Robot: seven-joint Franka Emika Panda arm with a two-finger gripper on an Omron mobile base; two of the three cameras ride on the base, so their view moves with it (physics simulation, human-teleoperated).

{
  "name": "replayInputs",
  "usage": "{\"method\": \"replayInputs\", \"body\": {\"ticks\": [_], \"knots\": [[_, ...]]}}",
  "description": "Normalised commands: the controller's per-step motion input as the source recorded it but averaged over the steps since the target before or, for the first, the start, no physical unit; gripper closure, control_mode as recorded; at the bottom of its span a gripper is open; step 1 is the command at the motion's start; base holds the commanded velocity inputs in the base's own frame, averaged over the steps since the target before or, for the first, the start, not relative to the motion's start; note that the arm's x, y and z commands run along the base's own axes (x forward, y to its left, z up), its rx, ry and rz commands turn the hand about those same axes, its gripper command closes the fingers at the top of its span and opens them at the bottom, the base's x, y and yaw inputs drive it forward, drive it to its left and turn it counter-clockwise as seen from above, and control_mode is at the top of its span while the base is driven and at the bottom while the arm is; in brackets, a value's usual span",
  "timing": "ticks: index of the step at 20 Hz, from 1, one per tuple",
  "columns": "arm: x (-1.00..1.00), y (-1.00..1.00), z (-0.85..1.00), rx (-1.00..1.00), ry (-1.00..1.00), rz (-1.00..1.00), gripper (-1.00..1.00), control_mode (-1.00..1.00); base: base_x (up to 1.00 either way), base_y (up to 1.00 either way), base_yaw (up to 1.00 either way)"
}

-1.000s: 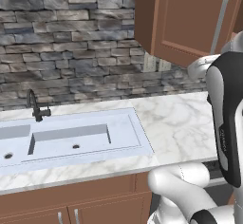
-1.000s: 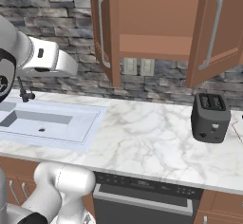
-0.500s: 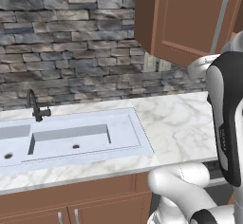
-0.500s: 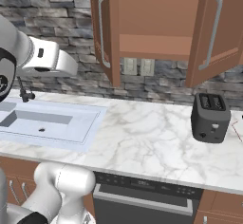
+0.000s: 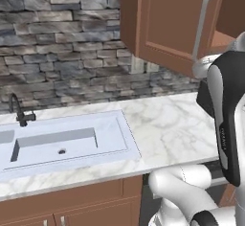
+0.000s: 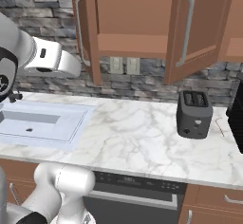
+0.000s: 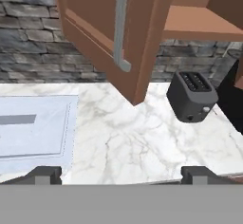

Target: Close all open cabinet doors.

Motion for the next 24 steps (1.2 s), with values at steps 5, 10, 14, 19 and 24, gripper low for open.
{"method": "replayInputs", "body": {"ticks": [5, 10, 14, 19, 24], "knots": [[0.0, 0.0, 0.0, 0.0, 0.0, 0.0, -1.0, 1.0, 0.0, -0.31, -0.03], [0.0, 0.0, 0.0, 0.0, 0.0, 0.0, -1.0, 1.0, 0.0, -0.35, 0.0], [0.0, 0.0, 0.0, 0.0, 0.0, 0.0, -1.0, 1.0, 0.0, -0.59, 0.0], [0.0, 0.0, 0.0, 0.0, 0.0, 0.0, -1.0, 1.0, 0.0, -0.65, 0.0], [0.0, 0.0, 0.0, 0.0, 0.0, 0.0, -1.0, 1.0, 0.0, -0.38, 0.01]]}}
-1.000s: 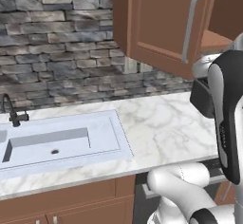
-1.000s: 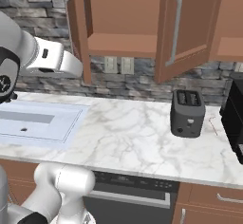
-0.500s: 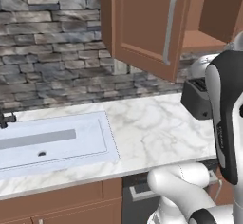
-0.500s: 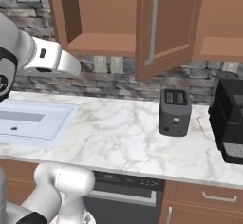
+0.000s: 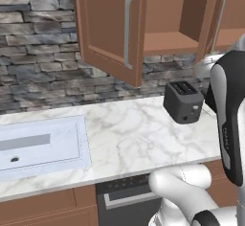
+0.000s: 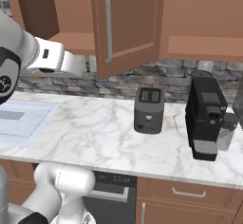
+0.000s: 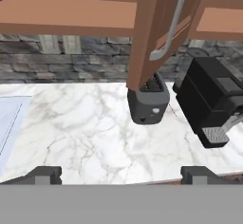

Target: Close all open cabinet doors.

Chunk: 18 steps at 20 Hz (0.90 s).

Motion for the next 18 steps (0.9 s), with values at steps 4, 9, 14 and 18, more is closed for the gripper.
{"method": "replayInputs", "body": {"ticks": [4, 9, 14, 18], "knots": [[0.0, 0.0, 0.0, 0.0, 0.0, 0.0, -1.0, 1.0, 0.01, -0.05, 0.01], [0.0, 0.0, 0.0, 0.0, 0.0, 0.0, -1.0, 1.0, 0.18, 0.0, 0.0], [0.0, 0.0, 0.0, 0.0, 0.0, 0.0, -1.0, 1.0, 0.25, 0.0, 0.0], [0.0, 0.0, 0.0, 0.0, 0.0, 0.0, -1.0, 1.0, 0.14, 0.0, 0.0]]}}
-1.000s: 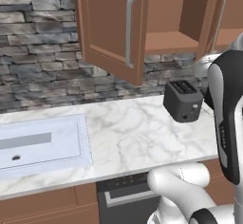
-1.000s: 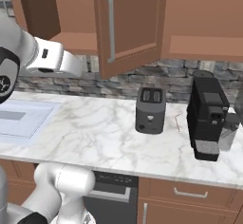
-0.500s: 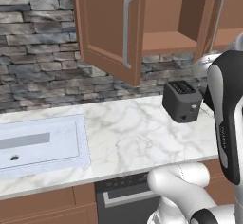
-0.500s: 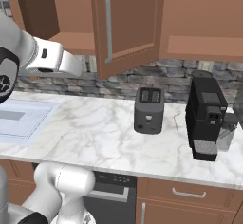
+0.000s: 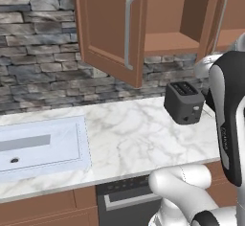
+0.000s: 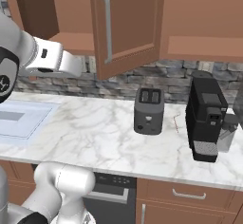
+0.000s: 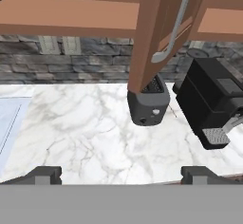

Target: Close all open cabinet doors.

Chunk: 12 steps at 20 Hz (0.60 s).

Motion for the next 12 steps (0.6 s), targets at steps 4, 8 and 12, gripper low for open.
{"method": "replayInputs", "body": {"ticks": [4, 8, 12], "knots": [[0.0, 0.0, 0.0, 0.0, 0.0, 0.0, -1.0, 1.0, 0.15, 0.03, 0.0], [0.0, 0.0, 0.0, 0.0, 0.0, 0.0, -1.0, 1.0, 0.0, 0.07, 0.0], [0.0, 0.0, 0.0, 0.0, 0.0, 0.0, -1.0, 1.0, 0.11, 0.02, 0.0]]}}
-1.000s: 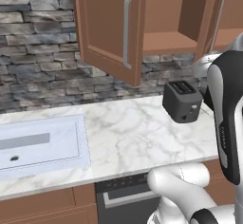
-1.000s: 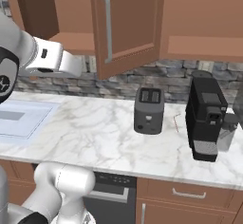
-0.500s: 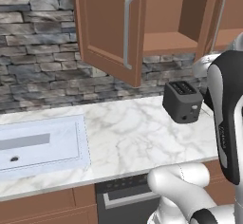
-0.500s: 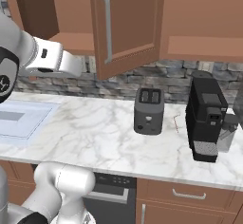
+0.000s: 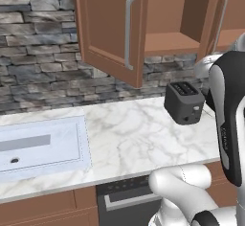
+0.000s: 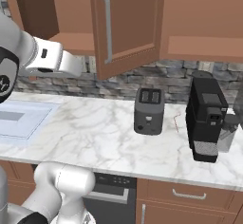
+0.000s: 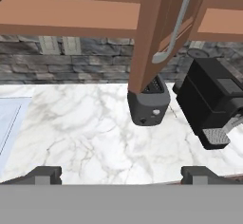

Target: Close all open cabinet doors.

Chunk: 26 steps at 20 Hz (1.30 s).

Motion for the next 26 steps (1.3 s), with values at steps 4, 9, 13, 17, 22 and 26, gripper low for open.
{"method": "replayInputs", "body": {"ticks": [4, 9, 13, 17, 22, 26], "knots": [[0.0, 0.0, 0.0, 0.0, 0.0, 0.0, -1.0, 1.0, 0.28, 0.0, 0.0], [0.0, 0.0, 0.0, 0.0, 0.0, 0.0, -1.0, 1.0, 0.06, 0.07, 0.0], [0.0, 0.0, 0.0, 0.0, 0.0, 0.0, -1.0, 1.0, 0.0, 0.0, 0.0], [0.0, 0.0, 0.0, 0.0, 0.0, 0.0, -1.0, -1.0, 0.0, 0.0, 0.0], [-0.16, 0.0, 0.02, 0.0, -0.04, 0.0, -1.0, -1.0, 0.0, 0.0, 0.0], [-0.55, 0.0, 0.17, 0.01, -0.15, 0.02, -1.0, -1.0, 0.0, 0.0, 0.0]]}}
